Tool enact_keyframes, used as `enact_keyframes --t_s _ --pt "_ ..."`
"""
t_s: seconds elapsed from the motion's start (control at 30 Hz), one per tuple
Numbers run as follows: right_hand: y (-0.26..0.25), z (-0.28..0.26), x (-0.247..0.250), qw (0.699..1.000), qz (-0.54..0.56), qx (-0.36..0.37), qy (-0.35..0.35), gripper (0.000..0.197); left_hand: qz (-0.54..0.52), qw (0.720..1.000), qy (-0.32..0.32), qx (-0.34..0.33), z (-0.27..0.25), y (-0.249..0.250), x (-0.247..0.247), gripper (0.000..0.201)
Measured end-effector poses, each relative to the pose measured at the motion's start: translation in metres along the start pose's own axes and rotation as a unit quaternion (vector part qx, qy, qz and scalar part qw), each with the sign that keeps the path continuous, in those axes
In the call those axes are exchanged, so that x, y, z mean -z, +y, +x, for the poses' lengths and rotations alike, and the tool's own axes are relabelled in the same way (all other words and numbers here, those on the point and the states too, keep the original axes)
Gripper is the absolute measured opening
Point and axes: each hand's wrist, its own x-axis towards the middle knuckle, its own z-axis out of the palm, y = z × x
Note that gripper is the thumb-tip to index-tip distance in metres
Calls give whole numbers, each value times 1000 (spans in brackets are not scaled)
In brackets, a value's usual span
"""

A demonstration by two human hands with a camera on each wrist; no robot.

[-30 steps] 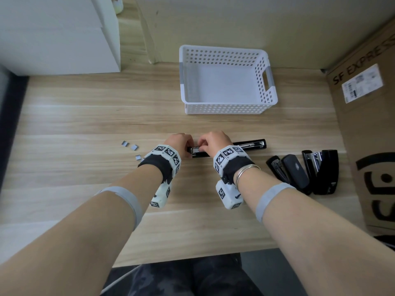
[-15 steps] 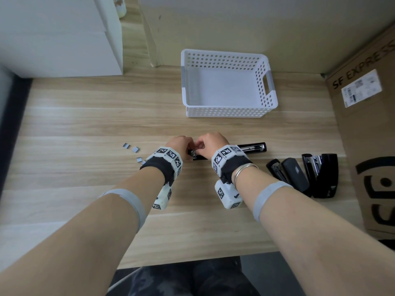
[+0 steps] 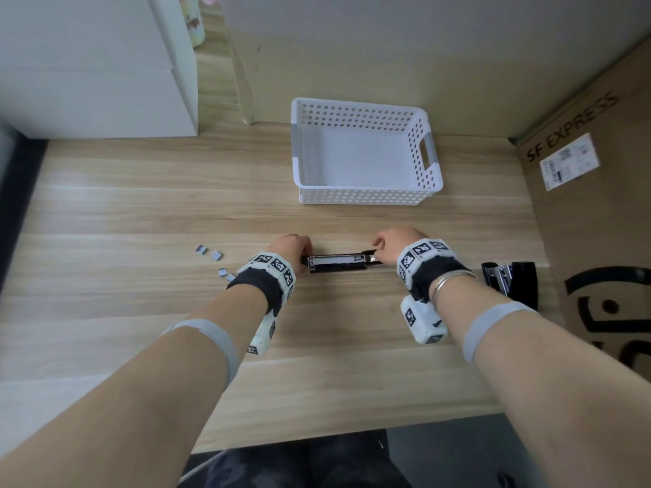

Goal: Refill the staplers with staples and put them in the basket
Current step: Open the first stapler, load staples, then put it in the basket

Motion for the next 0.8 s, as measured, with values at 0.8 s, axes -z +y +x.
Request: enact_keyframes --t_s 0.8 --pt "-77 -9 -4 981 -78 172 33 25 80 997 -21 -6 5 4 4 33"
